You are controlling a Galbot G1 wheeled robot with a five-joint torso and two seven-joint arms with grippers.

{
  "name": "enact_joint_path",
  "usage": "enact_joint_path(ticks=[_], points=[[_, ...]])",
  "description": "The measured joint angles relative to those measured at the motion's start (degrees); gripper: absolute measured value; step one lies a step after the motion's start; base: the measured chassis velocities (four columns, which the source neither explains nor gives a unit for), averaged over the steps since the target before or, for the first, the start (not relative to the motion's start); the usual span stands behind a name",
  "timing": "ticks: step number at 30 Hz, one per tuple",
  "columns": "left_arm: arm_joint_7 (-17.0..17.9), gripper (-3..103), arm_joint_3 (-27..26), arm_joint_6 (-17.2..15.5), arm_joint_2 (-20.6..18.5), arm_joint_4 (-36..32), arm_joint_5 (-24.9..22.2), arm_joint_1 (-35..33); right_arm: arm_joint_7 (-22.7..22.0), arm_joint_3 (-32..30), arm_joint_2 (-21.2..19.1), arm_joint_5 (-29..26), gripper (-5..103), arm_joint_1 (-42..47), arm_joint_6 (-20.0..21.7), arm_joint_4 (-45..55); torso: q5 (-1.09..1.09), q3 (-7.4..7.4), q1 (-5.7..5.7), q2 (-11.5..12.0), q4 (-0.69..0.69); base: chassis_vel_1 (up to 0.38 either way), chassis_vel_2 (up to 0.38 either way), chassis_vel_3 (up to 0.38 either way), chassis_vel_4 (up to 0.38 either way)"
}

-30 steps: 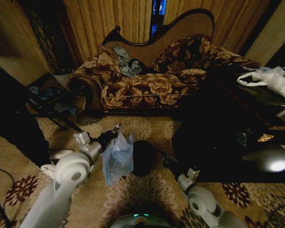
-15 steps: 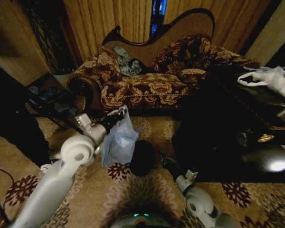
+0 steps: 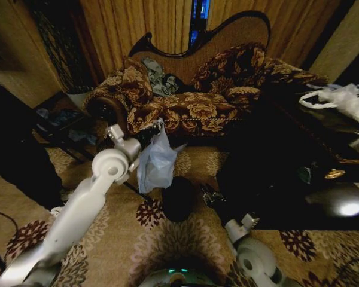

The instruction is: Place a garbage bag over the trash bin.

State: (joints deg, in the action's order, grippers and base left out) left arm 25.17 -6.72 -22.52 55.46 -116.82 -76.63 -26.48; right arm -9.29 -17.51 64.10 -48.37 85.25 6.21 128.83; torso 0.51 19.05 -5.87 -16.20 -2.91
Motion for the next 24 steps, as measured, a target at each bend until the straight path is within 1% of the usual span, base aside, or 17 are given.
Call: enact_joint_path(ticks=[1,2,3,4,5,6,9,10,12,13,15,16,17,20,21,23,24], points=[[0.4,0,1.4,0.1,0.5,1.1,0.0,2.1,-0.6,0.3,0.9,-0.8,56,-0.3,0.0,-0.1,-0.01,0.0,0.0,0.0,-0.02,0.0,0.0,0.0,0.0],[0.4,0,1.4,0.1,0.5,1.1,0.0,2.1,-0.6,0.3,0.9,-0.8,56,-0.3,0.0,-0.1,-0.01,0.0,0.0,0.0,-0.02,0.0,0.0,0.0,0.0],[0.9,0,2.9,0.2,1.1,2.0,-0.1,4.2,-0.7,0.9,1.9,-1.0,61,-1.0,0.0,-0.8,-0.01,0.0,0.0,0.0,-0.01,0.0,0.0,0.0,0.0],[1.4,0,4.1,0.3,1.5,2.8,-0.2,5.8,-0.6,1.4,2.6,-1.2,61,-1.7,0.0,-1.7,-0.02,0.0,0.0,0.0,-0.01,0.0,0.0,0.0,0.0],[1.9,0,5.6,0.5,2.2,3.5,-0.2,7.7,-0.4,1.8,3.6,-1.4,67,-2.8,0.0,-2.8,-0.02,0.0,0.0,0.0,-0.01,0.0,0.0,0.0,0.0],[1.9,0,5.6,0.5,2.2,3.5,-0.2,7.7,-0.4,1.8,3.6,-1.4,67,-2.8,0.0,-2.8,-0.02,0.0,0.0,0.0,-0.01,0.0,0.0,0.0,0.0],[2.9,0,8.3,1.1,4.6,5.3,0.1,10.7,0.2,2.4,7.2,-1.9,84,-6.0,-0.6,-6.3,-0.02,0.0,0.0,0.0,0.0,0.0,0.0,0.0,0.0],[2.9,0,8.3,1.1,4.6,5.3,0.1,10.7,0.2,2.4,7.2,-1.9,84,-6.0,-0.6,-6.3,-0.02,0.0,0.0,0.0,0.0,0.0,0.0,0.0,0.0],[4.0,0,10.5,1.6,7.2,7.2,1.3,12.5,0.6,2.6,10.0,-2.3,94,-8.1,-1.6,-8.8,-0.03,0.0,0.0,0.0,0.0,0.0,0.0,0.0,0.0],[4.0,0,10.5,1.6,7.2,7.2,1.3,12.5,0.6,2.6,10.0,-2.3,94,-8.1,-1.6,-8.8,-0.03,0.0,0.0,0.0,0.0,0.0,0.0,0.0,0.0],[5.3,0,12.2,2.0,9.4,9.0,1.9,14.1,0.8,2.5,11.1,-3.8,99,-9.2,-1.9,-9.6,-0.03,0.0,-0.01,0.0,0.0,0.0,0.0,0.0,0.0],[5.7,0,13.0,2.2,10.5,9.9,2.3,14.9,0.8,2.2,11.2,-4.8,100,-9.6,-1.9,-9.6,-0.03,0.0,-0.01,0.0,0.0,0.0,0.0,0.0,0.0],[5.7,0,13.0,2.2,10.5,9.9,2.3,14.9,0.8,2.2,11.2,-4.8,100,-9.6,-1.9,-9.6,-0.03,0.0,-0.01,0.0,0.0,0.0,0.0,0.0,0.0],[6.6,0,14.9,2.5,13.1,12.3,3.1,17.0,0.3,1.5,11.6,-8.0,100,-10.0,-1.8,-8.8,-0.03,0.0,-0.01,0.0,0.0,0.0,0.0,0.0,0.0],[6.6,0,14.9,2.5,13.1,12.3,3.1,17.0,0.3,1.5,11.6,-8.0,100,-10.0,-1.8,-8.8,-0.03,0.0,-0.01,0.0,0.0,0.0,0.0,0.0,0.0],[6.8,0,15.8,2.9,14.5,13.9,3.7,18.1,0.3,1.5,11.5,-8.9,100,-9.7,-1.8,-7.7,-0.02,0.0,-0.01,0.0,0.0,0.0,0.0,0.0,0.0],[7.0,0,16.6,3.0,15.7,15.1,4.0,18.9,0.8,2.1,11.2,-8.9,102,-9.3,-2.0,-6.9,-0.03,0.0,-0.01,0.0,-0.01,0.0,0.0,0.0,0.0]])
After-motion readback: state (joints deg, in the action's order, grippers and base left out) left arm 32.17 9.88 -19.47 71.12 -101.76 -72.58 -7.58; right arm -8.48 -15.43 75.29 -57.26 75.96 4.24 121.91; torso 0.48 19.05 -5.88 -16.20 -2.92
